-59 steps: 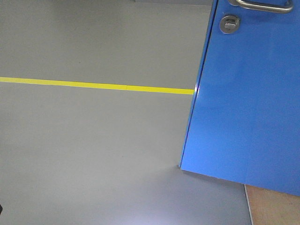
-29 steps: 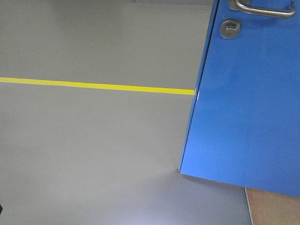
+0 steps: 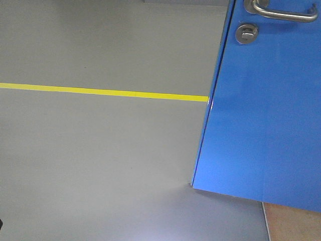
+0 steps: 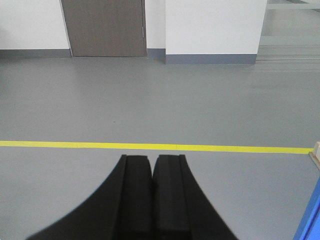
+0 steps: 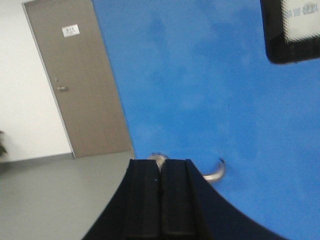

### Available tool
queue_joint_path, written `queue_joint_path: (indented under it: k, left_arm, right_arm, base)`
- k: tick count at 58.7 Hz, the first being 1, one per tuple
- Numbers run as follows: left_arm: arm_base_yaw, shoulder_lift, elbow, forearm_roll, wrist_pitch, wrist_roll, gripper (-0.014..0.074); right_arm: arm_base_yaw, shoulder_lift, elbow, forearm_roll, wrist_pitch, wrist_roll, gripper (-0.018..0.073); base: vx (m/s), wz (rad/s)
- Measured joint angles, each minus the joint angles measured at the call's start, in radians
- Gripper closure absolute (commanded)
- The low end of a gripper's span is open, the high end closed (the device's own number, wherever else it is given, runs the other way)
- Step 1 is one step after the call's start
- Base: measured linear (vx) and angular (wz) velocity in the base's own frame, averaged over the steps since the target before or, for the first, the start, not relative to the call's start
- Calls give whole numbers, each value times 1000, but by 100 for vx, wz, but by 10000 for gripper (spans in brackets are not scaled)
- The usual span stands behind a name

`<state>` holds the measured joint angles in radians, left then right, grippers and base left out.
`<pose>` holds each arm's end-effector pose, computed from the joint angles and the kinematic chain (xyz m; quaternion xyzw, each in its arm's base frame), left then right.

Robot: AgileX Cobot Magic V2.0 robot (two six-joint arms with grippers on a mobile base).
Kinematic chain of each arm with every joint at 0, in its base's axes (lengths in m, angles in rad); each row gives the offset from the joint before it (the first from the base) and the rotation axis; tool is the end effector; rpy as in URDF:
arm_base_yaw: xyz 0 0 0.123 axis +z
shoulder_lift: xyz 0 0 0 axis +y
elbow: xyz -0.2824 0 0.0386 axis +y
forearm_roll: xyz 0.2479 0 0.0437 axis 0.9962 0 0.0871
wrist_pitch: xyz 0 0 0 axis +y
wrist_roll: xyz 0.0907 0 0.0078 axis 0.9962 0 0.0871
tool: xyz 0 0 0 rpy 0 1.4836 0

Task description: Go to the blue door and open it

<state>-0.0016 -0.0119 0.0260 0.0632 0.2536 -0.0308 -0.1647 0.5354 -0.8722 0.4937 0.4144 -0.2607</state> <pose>0.0552 0.0014 0.1820 0.0072 0.7678 0.0153 0.6405 0.0873 0.0032 0.4282 0.0547 0.6858 0.0776 0.7216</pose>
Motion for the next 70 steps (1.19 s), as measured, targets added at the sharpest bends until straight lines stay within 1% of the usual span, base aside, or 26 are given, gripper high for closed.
queue_joint_path:
  k: [5, 14, 18, 28, 34, 40, 46, 53, 58, 63, 70]
  left_arm:
    - [0, 0, 0, 0, 0, 0, 524]
    - [0, 0, 0, 0, 0, 0, 524]
    - [0, 0, 0, 0, 0, 0, 524]
    - [0, 0, 0, 0, 0, 0, 524]
    - [0, 0, 0, 0, 0, 0, 524]
    - [0, 0, 0, 0, 0, 0, 524]
    - [0, 0, 0, 0, 0, 0, 524]
    - [0, 0, 0, 0, 0, 0, 524]
    - [0, 0, 0, 0, 0, 0, 524]
    - [0, 0, 0, 0, 0, 0, 524]
    - [0, 0, 0, 0, 0, 0, 524]
  right_arm:
    - [0, -72, 80, -2, 0, -38, 547]
    - [0, -158, 172, -22, -2, -55, 547]
    - [0, -187, 220, -78, -6, -27, 547]
    - [0, -297, 373, -297, -7, 133, 547]
    - [0, -370, 469, -356, -14, 168, 547]
    - [0, -441, 570, -379, -54, 176, 547]
    - [0, -505, 672, -385, -123, 179, 547]
    - [0, -543, 781, -393, -215, 181, 547]
    - [0, -546, 843, -396, -272, 203, 547]
    - [0, -546, 892, -396, -291, 235, 547]
    - [0, -546, 903, -407, -292, 287, 547]
  base:
    - [0, 0]
    - [0, 0]
    - [0, 0]
    - [0, 0]
    - [0, 0]
    - [0, 0]
    - [0, 0]
    - [0, 0]
    - [0, 0]
    - [0, 0]
    - [0, 0]
